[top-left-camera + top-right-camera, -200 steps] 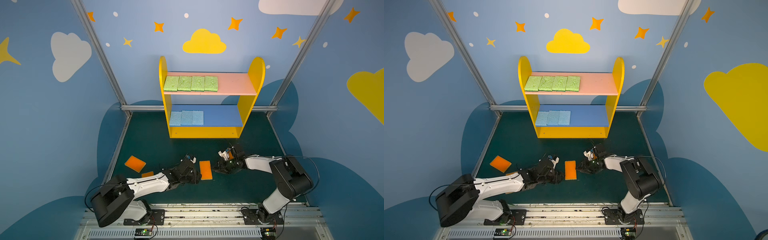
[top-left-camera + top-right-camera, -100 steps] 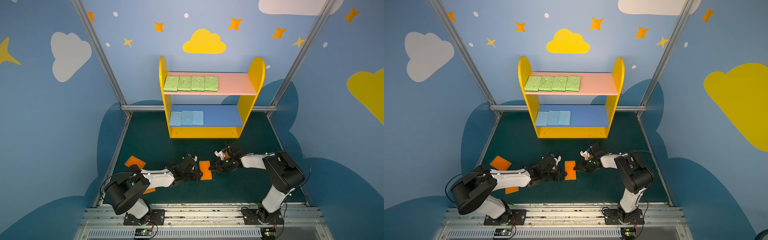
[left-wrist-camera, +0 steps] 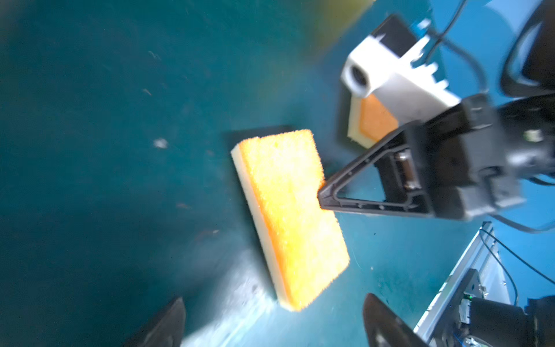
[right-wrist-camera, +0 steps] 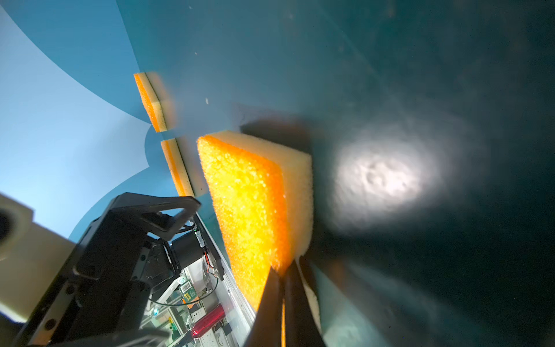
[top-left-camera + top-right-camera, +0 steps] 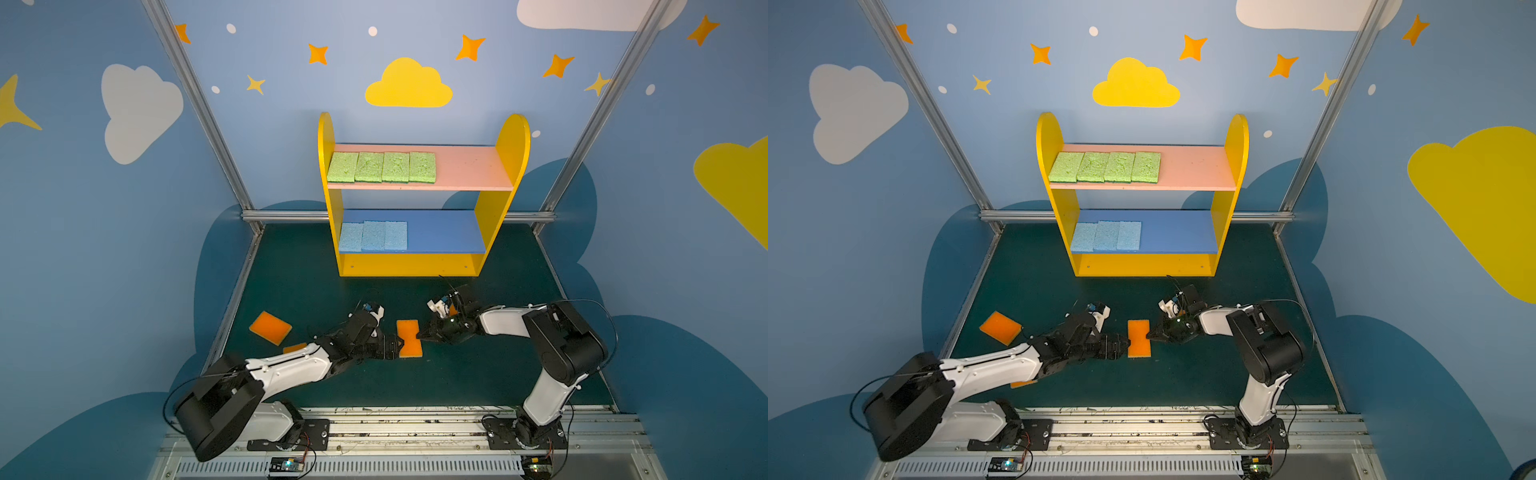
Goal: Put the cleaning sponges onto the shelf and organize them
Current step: 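Lift the orange sponge with the right gripper while the left gripper draws back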
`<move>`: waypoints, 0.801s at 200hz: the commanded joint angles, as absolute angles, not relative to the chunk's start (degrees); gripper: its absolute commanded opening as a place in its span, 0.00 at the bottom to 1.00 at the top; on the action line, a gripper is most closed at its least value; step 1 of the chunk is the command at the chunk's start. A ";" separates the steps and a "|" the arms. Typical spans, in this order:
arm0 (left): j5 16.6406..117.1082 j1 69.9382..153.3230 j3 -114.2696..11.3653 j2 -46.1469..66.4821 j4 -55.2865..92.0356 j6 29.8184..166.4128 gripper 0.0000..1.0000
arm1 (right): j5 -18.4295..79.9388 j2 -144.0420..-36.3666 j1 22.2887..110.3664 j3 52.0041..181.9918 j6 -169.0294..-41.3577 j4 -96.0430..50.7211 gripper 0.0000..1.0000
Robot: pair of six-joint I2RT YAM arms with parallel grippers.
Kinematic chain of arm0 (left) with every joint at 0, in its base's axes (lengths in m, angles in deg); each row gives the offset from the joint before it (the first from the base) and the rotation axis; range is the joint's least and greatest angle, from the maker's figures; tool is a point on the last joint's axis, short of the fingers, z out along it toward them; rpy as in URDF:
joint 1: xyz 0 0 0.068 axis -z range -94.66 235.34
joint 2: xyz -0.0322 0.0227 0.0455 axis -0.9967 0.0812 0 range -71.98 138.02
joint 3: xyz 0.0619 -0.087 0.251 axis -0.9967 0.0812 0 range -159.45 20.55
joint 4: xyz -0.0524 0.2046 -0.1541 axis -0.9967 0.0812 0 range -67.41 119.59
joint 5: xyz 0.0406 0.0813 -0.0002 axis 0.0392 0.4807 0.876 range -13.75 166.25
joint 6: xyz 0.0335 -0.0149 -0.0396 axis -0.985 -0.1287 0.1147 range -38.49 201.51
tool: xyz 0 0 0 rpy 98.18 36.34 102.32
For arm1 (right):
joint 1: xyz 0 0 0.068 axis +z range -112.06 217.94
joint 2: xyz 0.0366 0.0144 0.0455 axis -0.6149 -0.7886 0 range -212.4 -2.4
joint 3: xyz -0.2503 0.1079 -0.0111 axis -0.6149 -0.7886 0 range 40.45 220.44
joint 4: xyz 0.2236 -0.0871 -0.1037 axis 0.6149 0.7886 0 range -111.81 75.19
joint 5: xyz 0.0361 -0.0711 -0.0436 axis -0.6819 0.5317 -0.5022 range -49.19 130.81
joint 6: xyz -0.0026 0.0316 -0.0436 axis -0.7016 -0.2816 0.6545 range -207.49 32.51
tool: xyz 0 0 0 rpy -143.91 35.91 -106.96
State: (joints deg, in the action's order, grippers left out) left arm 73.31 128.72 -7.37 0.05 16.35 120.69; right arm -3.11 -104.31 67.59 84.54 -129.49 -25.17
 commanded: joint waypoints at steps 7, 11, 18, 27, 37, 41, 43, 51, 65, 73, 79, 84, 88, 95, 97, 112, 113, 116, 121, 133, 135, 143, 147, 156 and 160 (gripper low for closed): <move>76.16 126.81 -3.88 -6.93 23.03 119.58 0.98 | -3.93 -105.65 68.61 87.92 -131.70 -28.47 0.00; 76.28 126.57 -3.34 -8.05 23.45 119.63 0.98 | -3.93 -105.82 68.66 87.99 -132.08 -29.02 0.00; 76.61 126.25 -2.38 -10.04 24.24 119.59 0.99 | -3.99 -106.22 68.71 88.31 -132.82 -30.45 0.00; 76.91 125.89 -1.31 -12.48 25.34 119.55 0.99 | -4.17 -107.02 68.71 88.85 -133.93 -32.31 0.00; 77.60 125.48 -0.23 -15.13 26.65 119.40 1.00 | -4.80 -108.36 68.71 89.59 -135.40 -34.84 0.00; 77.77 125.38 0.31 -16.31 27.11 119.45 1.00 | -5.12 -108.95 68.71 89.79 -136.17 -36.36 0.00; 77.99 125.30 0.50 -16.82 27.44 119.41 1.00 | -5.21 -109.28 68.73 89.89 -136.60 -36.96 0.00; 78.53 125.15 1.54 -19.02 28.30 119.55 1.00 | -5.99 -110.84 68.71 90.58 -138.32 -39.56 0.00; 79.48 124.69 3.39 -23.08 29.56 119.57 1.00 | -7.12 -113.59 68.78 92.24 -141.19 -44.07 0.00; 79.67 124.52 4.28 -25.44 30.56 119.57 1.00 | -7.58 -115.19 68.79 93.40 -142.68 -46.19 0.00; 79.76 124.24 5.00 -27.14 31.21 119.64 1.00 | -7.86 -116.22 68.88 94.34 -143.62 -47.51 0.00; 79.84 124.05 5.51 -28.58 31.80 119.60 1.00 | -7.97 -117.00 68.96 95.16 -144.23 -48.22 0.00; 79.81 123.91 5.95 -29.59 32.17 119.63 1.00 | -7.98 -117.56 68.97 95.90 -144.62 -48.69 0.00; 79.76 123.63 6.66 -31.33 32.88 119.75 0.99 | -7.90 -118.40 69.12 97.12 -145.03 -48.98 0.00; 79.76 123.52 6.84 -31.78 33.05 119.79 0.99 | -7.86 -118.55 69.14 97.53 -145.08 -48.86 0.00; 79.10 122.73 8.28 -34.61 33.43 120.25 0.98 | -7.13 -120.10 69.48 100.21 -145.40 -48.77 0.00; 78.99 122.67 8.44 -34.75 33.37 120.30 0.98 | -7.07 -120.18 69.49 100.39 -145.41 -48.74 0.00; 78.71 122.49 8.76 -35.19 33.09 120.27 0.98 | -6.95 -120.44 69.57 100.91 -145.49 -48.74 0.00; 78.38 122.23 9.17 -35.67 32.73 120.35 0.98 | -6.76 -120.92 69.71 101.72 -145.63 -48.76 0.00; 78.44 121.59 9.80 -36.11 32.09 120.69 0.98 | -6.40 -122.37 70.09 103.83 -146.07 -48.88 0.00; 78.40 121.41 9.86 -36.07 31.91 120.70 0.97 | -6.33 -122.62 70.17 104.17 -146.10 -48.99 0.00; 78.12 120.90 10.16 -35.66 31.03 120.87 0.97 | -6.15 -123.66 70.42 105.52 -146.52 -49.35 0.00; 77.87 120.66 10.30 -35.26 30.46 120.94 0.97 | -6.05 -124.24 70.58 106.18 -146.75 -49.65 0.00; 77.42 120.17 10.65 -34.32 28.98 121.37 0.96 | -6.02 -125.56 70.88 107.77 -147.16 -50.53 0.00; 77.27 119.98 10.85 -33.61 28.26 121.58 0.96 | -5.96 -126.14 70.97 108.41 -147.37 -50.80 0.00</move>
State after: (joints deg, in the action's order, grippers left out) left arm 78.46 121.18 10.02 -35.31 30.78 120.73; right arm -6.37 -122.76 70.04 104.98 -145.71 -47.72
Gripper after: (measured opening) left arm 0.963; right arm 0.047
